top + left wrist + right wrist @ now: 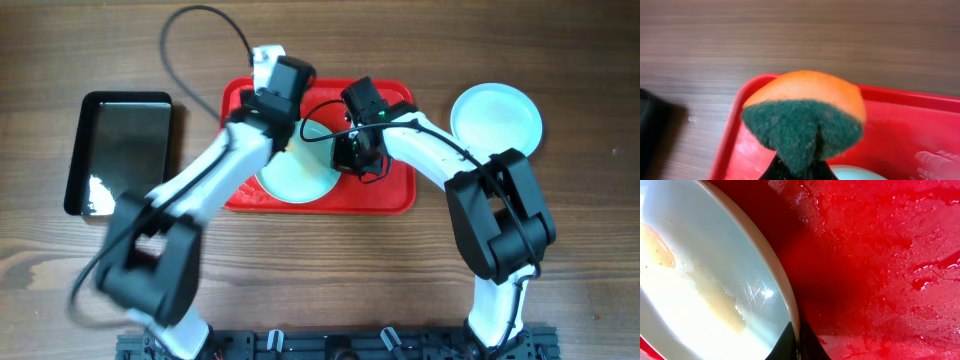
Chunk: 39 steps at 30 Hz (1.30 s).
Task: Clean dirty plates on tray and stack at the side
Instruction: 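Lift the last plate with the right gripper and carry it right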
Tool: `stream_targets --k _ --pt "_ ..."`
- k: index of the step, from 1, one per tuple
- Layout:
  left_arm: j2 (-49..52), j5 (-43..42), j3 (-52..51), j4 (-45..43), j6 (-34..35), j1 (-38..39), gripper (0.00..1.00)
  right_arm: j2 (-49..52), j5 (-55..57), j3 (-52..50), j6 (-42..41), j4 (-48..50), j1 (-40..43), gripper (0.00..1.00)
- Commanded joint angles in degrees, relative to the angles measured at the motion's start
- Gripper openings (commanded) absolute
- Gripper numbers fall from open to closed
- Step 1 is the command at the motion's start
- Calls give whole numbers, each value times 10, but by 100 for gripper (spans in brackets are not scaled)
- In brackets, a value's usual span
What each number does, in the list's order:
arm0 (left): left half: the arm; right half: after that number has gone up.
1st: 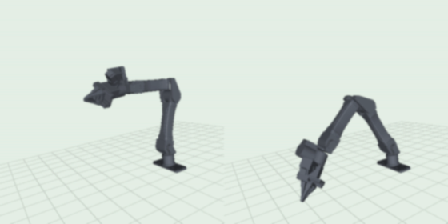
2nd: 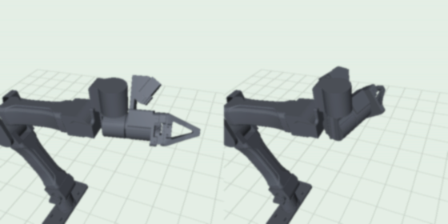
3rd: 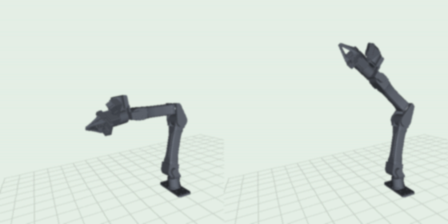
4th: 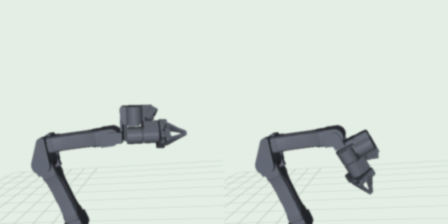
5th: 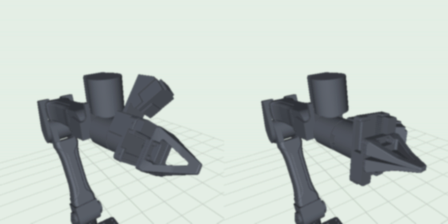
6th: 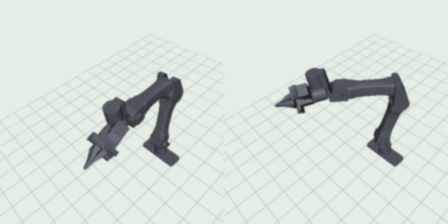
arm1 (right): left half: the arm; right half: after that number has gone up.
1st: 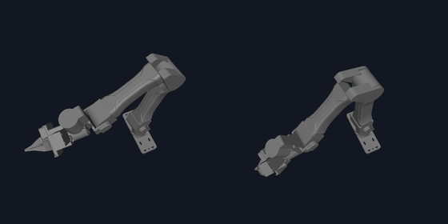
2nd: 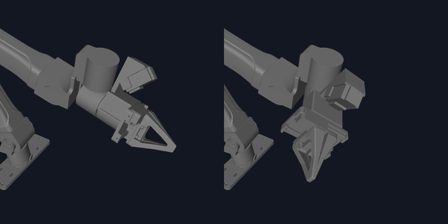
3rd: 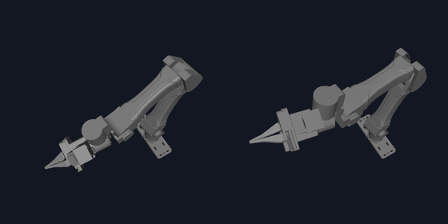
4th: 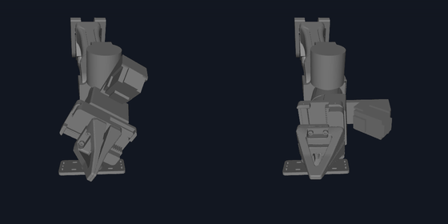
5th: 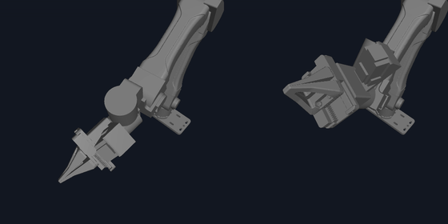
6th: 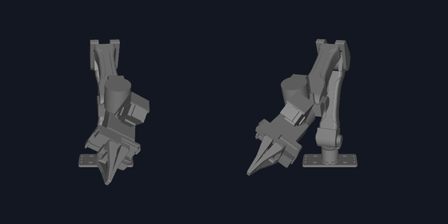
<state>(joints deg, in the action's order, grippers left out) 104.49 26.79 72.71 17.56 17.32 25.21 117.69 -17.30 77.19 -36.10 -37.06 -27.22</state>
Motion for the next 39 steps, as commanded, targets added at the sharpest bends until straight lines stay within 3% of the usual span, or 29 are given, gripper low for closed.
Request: stream_targets --k 1,2,6,8,14,17,19,23,27,36,39 --pt "-101 -236 4 92 46 -42 4 13 58 3 1 -14 13 4" --pt "-106 -238 4 179 46 -61 4 -7 97 29 6 -58 25 4" --pt "-90 -238 4 280 76 -87 4 -58 238 127 63 -182 38 4" --pt "-88 -238 4 290 76 -88 4 -73 318 202 84 -267 38 4" --pt "-88 -215 4 295 76 -86 4 -92 480 346 112 -386 26 4" --pt "-88 -214 4 294 76 -86 4 -94 589 354 179 -389 -9 4" --pt "-88 -214 4 295 76 -86 4 -94 716 354 180 -389 -56 4" --pt "-88 -214 4 301 76 -86 4 -93 848 353 197 -387 -125 4" --pt "-88 -214 4 303 76 -86 4 -93 876 353 246 -378 -160 4" --pt "-88 -214 4 305 76 -86 4 -93 896 349 268 -372 -180 4" --pt "-88 -214 4 304 76 -86 4 -91 786 348 300 -363 -179 4"
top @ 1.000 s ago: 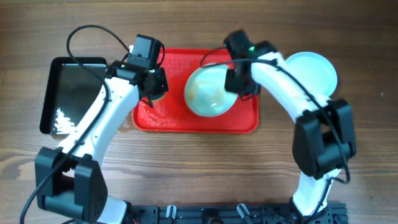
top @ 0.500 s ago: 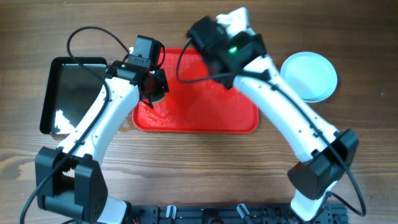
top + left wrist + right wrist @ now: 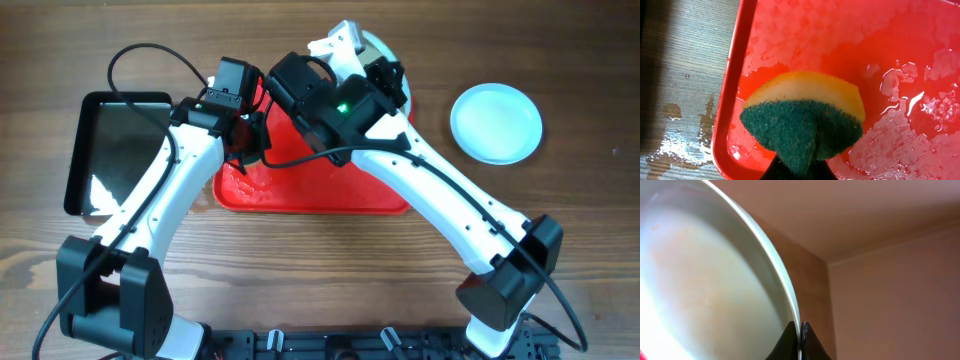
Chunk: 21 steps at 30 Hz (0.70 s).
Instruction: Clean dirty plates on tray and stack at the side
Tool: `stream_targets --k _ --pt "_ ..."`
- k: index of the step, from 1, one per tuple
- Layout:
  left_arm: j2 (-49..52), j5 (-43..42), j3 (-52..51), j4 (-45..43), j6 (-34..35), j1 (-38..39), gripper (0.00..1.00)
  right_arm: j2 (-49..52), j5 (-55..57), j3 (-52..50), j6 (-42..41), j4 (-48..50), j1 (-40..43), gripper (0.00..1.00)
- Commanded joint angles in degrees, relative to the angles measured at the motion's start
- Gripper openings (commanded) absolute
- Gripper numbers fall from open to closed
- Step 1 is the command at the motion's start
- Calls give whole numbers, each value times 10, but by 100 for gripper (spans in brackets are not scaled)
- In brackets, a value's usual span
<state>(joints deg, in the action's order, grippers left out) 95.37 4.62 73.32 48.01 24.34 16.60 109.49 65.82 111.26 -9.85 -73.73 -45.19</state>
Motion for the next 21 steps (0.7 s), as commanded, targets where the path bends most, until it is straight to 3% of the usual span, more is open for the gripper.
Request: stream_targets --k 1,2,3,4,5,6,7,8,10,13,16,19,21 --pt "3 8 -2 0 5 0 4 -11 -8 7 -3 8 0 4" --pt "3 8 -2 1 5 0 4 -11 -52 7 -32 12 0 4" --pt "3 8 -2 0 5 0 4 -6 -150 7 29 17 1 4" --pt "3 8 -2 -1 5 0 4 -2 -133 7 96 4 2 4" --pt "3 8 -2 -1 6 0 4 -2 -54 7 18 -3 -1 4" --pt "3 8 -2 -2 6 0 4 -2 -120 7 -8 9 -6 4" --pt "3 8 -2 -4 6 0 4 2 -202 7 112 13 -5 4" --pt "3 8 -2 -5 6 0 4 2 -192 7 113 9 -5 4" --pt "3 8 -2 -2 6 0 4 -5 -190 8 -47 15 -2 4" --pt "3 8 -2 -2 6 0 4 -15 -290 9 -38 26 33 5" --pt "3 8 -2 -2 6 0 4 -51 -452 9 -37 25 135 4" --pt "3 8 -2 -2 6 0 4 -65 -623 7 -36 6 321 4" --pt "3 8 -2 -2 6 0 4 -60 -655 -17 -37 3 422 4"
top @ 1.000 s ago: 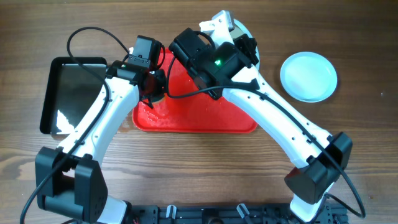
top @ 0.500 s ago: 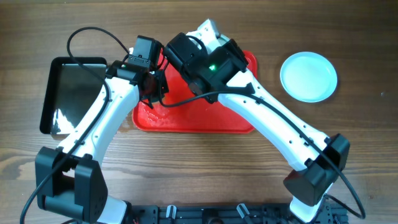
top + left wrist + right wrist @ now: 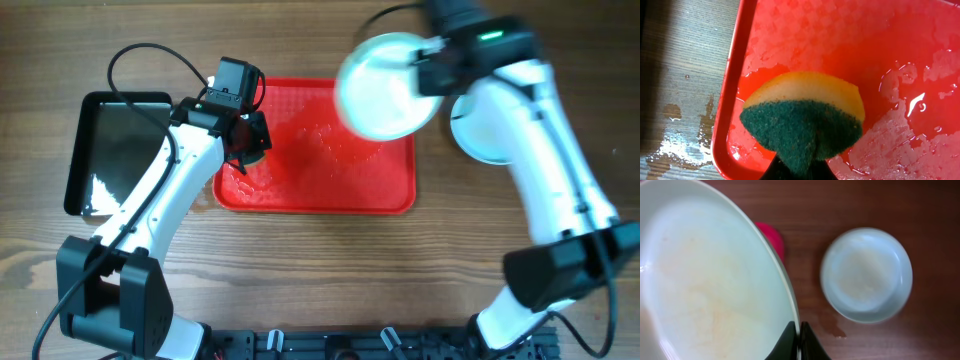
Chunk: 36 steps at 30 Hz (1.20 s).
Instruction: Clean dirty plates on tray and stack at the side
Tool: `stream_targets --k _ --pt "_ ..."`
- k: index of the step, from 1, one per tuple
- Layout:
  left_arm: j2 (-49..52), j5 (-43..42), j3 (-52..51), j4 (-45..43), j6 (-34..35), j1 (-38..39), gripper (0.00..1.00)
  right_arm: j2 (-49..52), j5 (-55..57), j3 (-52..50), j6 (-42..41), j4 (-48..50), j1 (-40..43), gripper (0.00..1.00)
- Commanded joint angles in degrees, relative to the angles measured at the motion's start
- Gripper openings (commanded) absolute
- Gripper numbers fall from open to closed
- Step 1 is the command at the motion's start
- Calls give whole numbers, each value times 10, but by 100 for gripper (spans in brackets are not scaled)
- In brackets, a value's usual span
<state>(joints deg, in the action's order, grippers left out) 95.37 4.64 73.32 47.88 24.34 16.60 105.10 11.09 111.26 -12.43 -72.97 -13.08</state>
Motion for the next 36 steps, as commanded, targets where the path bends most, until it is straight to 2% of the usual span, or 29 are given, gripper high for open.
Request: stream_targets --k 1,7,12,16,17,18,20,21,22,23,26,28,30,32,36 --pt "3 8 -2 0 6 0 4 -14 -112 -38 -14 3 150 4" --pt "3 7 -2 0 6 0 4 -13 -142 -214 -30 136 331 4" --pt "3 7 -2 -3 6 0 4 -13 -141 -333 -41 263 364 4" --pt "3 7 -2 -3 6 0 4 -13 -199 -350 -41 307 363 4" --pt "3 7 -2 -3 6 0 4 -12 -199 -350 -41 308 362 18" --pt "3 7 -2 -3 6 0 4 -12 -199 -350 -41 309 362 45" --pt "3 7 -2 -2 5 0 4 -12 -195 -350 -41 309 362 77" --pt "3 7 -2 -2 5 0 4 -12 -196 -350 -41 309 362 87" --pt "3 7 -2 -2 5 0 4 -12 -243 -349 -41 310 362 98" --pt "3 7 -2 -3 5 0 4 -12 -302 -344 -42 311 362 100" --pt "3 7 -2 -13 5 0 4 -13 -591 -342 -54 353 351 100" --pt "3 8 -2 -48 1 0 4 -13 -681 -342 -87 375 302 100" --pt "3 8 -2 -73 2 -11 4 -13 -678 -342 -86 376 228 100" --pt "3 8 -2 -84 1 -43 4 -13 -617 -342 -87 376 142 100" --pt "3 7 -2 -76 35 -194 4 -13 -453 -343 -92 379 -8 100"
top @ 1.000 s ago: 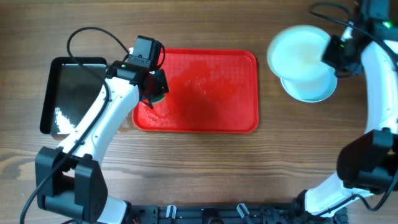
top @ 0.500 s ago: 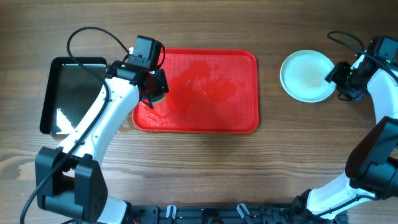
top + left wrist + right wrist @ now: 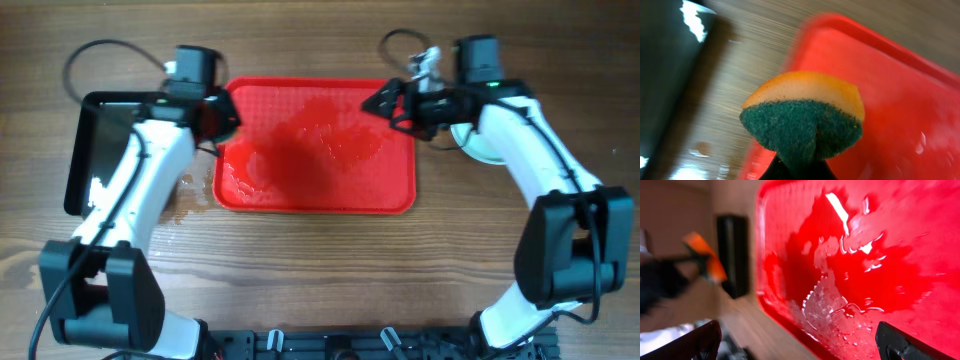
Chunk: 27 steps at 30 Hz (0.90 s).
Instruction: Clean dirty plates on tray and stack at the side
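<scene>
The red tray [image 3: 315, 150] lies wet and bare of plates. To its right, white plate [image 3: 472, 145] shows only as a sliver under my right arm; how many are stacked there is hidden. My right gripper [image 3: 392, 103] hangs open and empty over the tray's right edge, its fingers [image 3: 705, 341] spread wide over the wet tray [image 3: 865, 255]. My left gripper [image 3: 210, 115] is shut on the orange-and-green sponge [image 3: 802, 117] at the tray's top left corner.
A black tray [image 3: 95, 150] lies left of the red one, also seen as a black tray [image 3: 665, 60] in the left wrist view. Water spots mark the wood between the two trays. Both arms reach in from the near edge.
My right gripper held a white plate over the tray's right edge; now it is open and empty. My left gripper with the sponge has moved from inside the tray to its top left corner.
My right gripper was shut on the rim of a dirty plate lying on the tray, the sponge just above it. Then the plate was up off the tray, tilted. Then it was near the plate at the right. Now the gripper is empty and the tray bare.
</scene>
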Tool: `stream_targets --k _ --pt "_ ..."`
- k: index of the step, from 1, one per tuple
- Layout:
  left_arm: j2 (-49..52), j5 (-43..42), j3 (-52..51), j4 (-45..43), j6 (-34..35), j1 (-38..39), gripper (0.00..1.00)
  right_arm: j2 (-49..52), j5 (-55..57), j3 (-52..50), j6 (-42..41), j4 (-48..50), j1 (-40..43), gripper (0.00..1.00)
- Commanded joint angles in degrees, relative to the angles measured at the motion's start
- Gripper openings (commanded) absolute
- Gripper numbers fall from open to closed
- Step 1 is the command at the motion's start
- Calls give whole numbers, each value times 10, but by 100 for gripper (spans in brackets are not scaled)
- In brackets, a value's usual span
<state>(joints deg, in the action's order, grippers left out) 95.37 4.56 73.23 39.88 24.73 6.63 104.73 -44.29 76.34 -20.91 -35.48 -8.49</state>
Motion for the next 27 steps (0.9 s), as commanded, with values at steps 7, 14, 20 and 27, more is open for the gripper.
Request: stream_targets --k 7,14,20,27 --pt "26 61 -2 -10 25 -243 4 -9 175 7 -48 17 -150 100" --pt "121 60 -2 -4 28 -264 69 -9 160 7 -46 13 -149 100" --pt "59 4 0 -3 28 -265 73 -111 161 7 -25 -38 -111 100" --pt "-93 -28 0 45 26 -266 31 -337 196 7 -1 -172 -63 100"
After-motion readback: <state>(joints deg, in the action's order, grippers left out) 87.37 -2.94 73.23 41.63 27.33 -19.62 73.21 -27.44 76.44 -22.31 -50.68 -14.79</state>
